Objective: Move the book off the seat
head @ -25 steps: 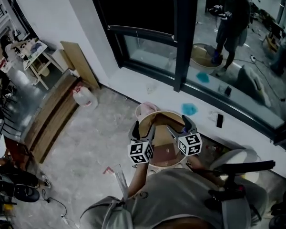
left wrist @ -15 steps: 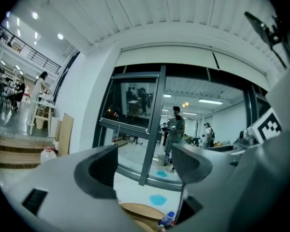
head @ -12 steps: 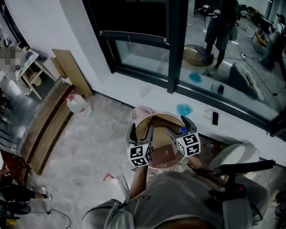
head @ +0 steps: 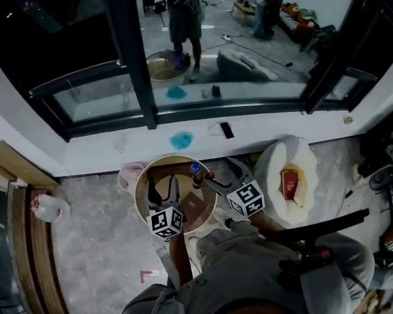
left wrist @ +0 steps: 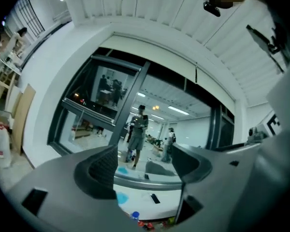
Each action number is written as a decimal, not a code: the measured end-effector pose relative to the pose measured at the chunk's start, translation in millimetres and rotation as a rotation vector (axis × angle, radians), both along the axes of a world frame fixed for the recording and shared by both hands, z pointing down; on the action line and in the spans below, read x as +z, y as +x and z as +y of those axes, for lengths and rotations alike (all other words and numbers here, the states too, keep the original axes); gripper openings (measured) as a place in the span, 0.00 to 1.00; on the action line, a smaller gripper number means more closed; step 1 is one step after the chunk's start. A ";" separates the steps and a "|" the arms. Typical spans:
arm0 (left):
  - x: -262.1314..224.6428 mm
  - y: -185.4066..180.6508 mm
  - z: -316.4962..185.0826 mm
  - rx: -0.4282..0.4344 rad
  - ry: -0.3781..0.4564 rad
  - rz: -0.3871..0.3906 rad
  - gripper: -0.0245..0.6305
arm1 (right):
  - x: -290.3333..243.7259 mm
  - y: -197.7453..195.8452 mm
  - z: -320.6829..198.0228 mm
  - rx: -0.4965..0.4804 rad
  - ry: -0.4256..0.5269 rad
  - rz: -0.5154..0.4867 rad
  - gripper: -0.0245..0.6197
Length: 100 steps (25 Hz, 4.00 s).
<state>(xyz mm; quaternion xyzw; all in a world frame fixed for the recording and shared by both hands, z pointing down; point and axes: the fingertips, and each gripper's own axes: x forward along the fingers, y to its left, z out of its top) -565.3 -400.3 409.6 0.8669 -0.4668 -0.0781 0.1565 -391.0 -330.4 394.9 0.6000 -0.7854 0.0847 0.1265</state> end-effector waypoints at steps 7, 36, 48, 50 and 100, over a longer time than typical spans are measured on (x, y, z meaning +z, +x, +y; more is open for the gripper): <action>10.2 101.4 34.3 0.308 -0.026 -0.012 0.56 | -23.1 88.7 90.6 0.258 0.010 0.041 0.67; -65.7 421.4 312.9 0.528 0.149 -0.194 0.56 | -40.0 400.3 323.5 0.500 0.306 -0.225 0.67; -24.6 715.1 363.9 0.988 0.111 -0.089 0.56 | -12.7 614.8 437.4 0.906 0.260 -0.136 0.67; -30.6 763.9 373.0 1.051 0.119 -0.057 0.56 | -16.4 649.2 448.6 0.951 0.249 -0.124 0.67; -7.4 901.0 259.8 0.709 0.065 -0.117 0.56 | -5.4 818.7 311.4 0.588 0.244 -0.231 0.67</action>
